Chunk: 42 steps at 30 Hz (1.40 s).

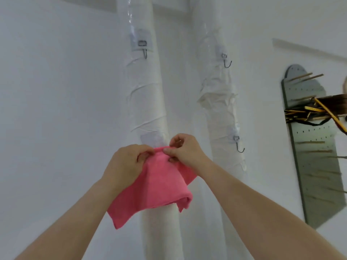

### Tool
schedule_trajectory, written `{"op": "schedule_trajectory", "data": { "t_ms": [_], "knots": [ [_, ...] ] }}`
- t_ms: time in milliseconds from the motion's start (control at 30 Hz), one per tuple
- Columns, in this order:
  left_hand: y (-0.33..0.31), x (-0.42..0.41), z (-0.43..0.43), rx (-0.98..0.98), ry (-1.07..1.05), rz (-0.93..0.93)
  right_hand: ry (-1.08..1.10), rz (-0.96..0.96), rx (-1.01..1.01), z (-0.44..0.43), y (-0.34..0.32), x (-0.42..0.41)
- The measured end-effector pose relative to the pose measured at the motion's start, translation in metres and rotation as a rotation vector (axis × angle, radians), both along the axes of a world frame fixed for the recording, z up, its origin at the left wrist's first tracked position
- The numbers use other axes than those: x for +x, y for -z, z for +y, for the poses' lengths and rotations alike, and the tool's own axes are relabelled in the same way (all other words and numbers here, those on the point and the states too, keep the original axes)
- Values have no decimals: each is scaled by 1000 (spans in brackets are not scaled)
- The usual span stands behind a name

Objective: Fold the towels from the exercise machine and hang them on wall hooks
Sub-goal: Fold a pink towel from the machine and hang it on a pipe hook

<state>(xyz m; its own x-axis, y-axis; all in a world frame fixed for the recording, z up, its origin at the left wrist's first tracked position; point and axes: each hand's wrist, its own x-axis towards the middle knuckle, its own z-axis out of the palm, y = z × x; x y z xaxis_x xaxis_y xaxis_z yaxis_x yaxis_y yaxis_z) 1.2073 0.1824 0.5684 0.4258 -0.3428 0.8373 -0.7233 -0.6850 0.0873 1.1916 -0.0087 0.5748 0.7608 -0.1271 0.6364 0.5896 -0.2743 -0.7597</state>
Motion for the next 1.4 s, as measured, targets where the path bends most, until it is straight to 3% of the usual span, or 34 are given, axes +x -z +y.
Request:
{"op": "schedule_trajectory", "data": {
  "t_ms": [67,233,433,633,700,767,834,967,1067,1134,1300,1400],
  "knots": [
    [24,16,4,-37,42,5,50,-13,-35,1,15,12],
    [73,31,-5,-126,119,1,-48,33,160,-5,56,18],
    [104,23,-28,-366,168,38,108,-54,122,11,77,14],
    [123,16,-26,-207,-9,3,15,4,194,25,92,-9],
    [119,10,-21,-200,-91,-75,71,11,95,24,99,-14],
    [114,2,-18,-252,-147,-146,50,55,147,17,102,-19],
    [110,-6,-17,-314,-35,-126,-96,74,177,11,103,-26],
    [108,-23,-30,-505,377,266,-333,66,20,13,101,-39],
    [113,-29,-42,-596,485,400,91,-62,-344,35,120,-30],
    [117,-29,-43,-568,447,436,304,-129,-418,45,129,-31],
    [117,-30,-29,-549,319,419,129,10,-313,27,118,-51],
    [116,-46,-24,-638,267,258,140,-4,-350,15,110,-72]
  ]
}}
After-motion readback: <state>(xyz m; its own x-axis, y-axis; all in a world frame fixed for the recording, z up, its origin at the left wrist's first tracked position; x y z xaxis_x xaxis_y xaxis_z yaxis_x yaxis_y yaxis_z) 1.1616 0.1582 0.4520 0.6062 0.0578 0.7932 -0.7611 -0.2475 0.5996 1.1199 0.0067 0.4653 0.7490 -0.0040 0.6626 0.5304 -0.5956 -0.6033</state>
